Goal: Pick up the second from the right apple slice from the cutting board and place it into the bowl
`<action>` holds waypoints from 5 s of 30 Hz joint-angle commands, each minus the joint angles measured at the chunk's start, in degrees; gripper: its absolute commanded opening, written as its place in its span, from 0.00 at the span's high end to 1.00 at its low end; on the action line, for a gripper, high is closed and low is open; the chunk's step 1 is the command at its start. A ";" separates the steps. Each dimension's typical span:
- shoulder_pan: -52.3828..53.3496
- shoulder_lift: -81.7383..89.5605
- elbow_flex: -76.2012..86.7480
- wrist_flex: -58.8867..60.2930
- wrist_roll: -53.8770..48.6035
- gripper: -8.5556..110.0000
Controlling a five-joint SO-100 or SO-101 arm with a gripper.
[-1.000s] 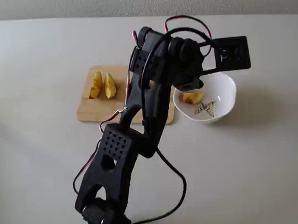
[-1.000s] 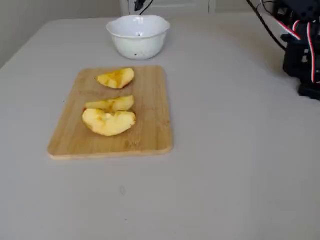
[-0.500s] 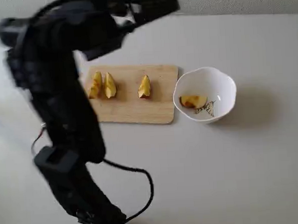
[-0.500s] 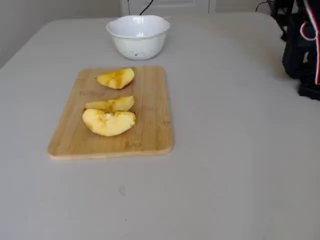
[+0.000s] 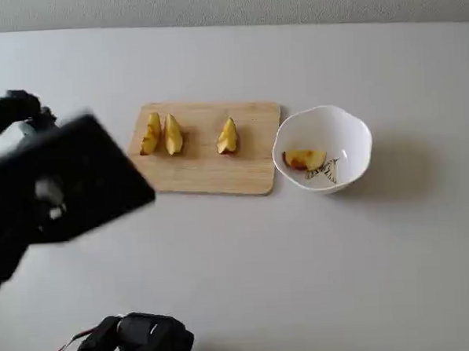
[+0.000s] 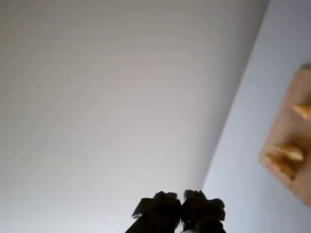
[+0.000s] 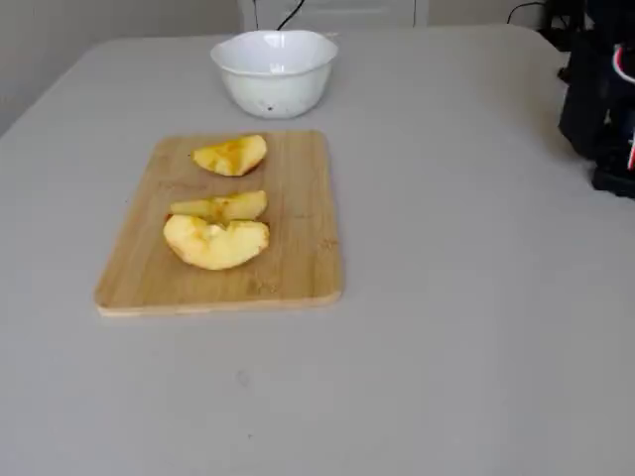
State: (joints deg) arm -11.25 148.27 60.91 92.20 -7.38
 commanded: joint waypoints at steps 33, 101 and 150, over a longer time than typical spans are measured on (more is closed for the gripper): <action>6.15 40.25 109.69 -19.78 1.67 0.93; 6.15 40.25 109.69 -19.78 1.67 0.93; 6.15 40.25 109.69 -19.78 1.67 0.93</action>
State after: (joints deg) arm -5.71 188.79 170.60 72.42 -6.15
